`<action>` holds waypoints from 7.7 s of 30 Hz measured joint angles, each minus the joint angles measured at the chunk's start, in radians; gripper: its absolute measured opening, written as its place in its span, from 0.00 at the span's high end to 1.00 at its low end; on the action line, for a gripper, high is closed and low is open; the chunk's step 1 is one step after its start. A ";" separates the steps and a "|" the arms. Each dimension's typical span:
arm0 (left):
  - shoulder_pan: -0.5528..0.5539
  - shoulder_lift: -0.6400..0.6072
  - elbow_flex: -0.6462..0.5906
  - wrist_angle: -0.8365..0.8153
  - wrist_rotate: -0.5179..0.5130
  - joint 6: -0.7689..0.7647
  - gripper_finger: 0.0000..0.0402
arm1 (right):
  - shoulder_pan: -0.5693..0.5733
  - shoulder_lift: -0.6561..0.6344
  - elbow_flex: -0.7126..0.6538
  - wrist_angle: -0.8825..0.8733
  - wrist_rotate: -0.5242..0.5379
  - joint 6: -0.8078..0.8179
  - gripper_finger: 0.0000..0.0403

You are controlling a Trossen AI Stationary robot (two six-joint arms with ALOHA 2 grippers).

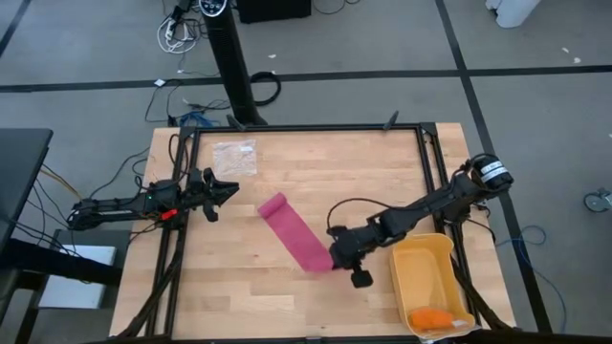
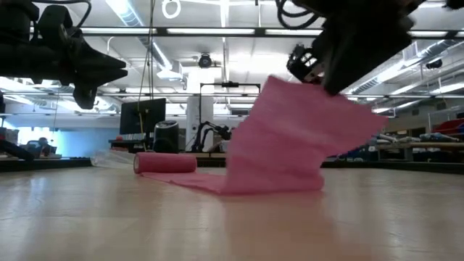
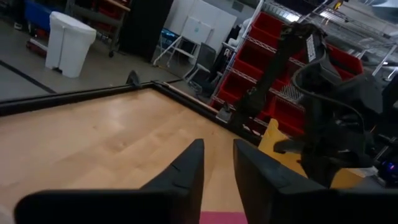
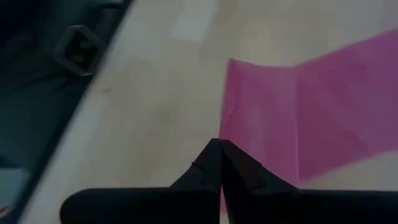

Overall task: Roll bandage
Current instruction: Roll the pink bandage

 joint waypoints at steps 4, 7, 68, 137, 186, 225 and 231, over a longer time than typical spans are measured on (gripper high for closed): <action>0.000 0.000 0.000 -0.011 0.016 -0.026 0.74 | 0.038 0.000 0.000 0.001 -0.009 0.058 0.94; 0.000 0.002 0.000 -0.013 0.019 -0.031 0.73 | 0.055 0.000 0.000 0.009 -0.009 0.096 0.90; -0.525 1.319 0.336 0.111 -0.578 -0.995 0.76 | -0.088 -0.001 0.000 -0.086 0.067 -0.037 0.67; -0.293 1.484 0.275 0.442 -0.463 -0.882 0.61 | -0.099 -0.001 0.000 -0.059 0.116 -0.088 0.69; -0.160 1.627 0.272 1.133 -0.435 0.233 0.96 | -0.059 -0.001 0.000 -0.006 0.105 -0.080 0.70; -0.077 1.622 0.276 1.060 -0.473 0.455 0.96 | 0.118 0.156 -0.001 -0.036 0.269 0.027 0.71; -0.077 1.622 0.276 1.042 -0.473 0.453 0.96 | 0.118 0.156 -0.001 -0.036 0.285 -0.026 0.71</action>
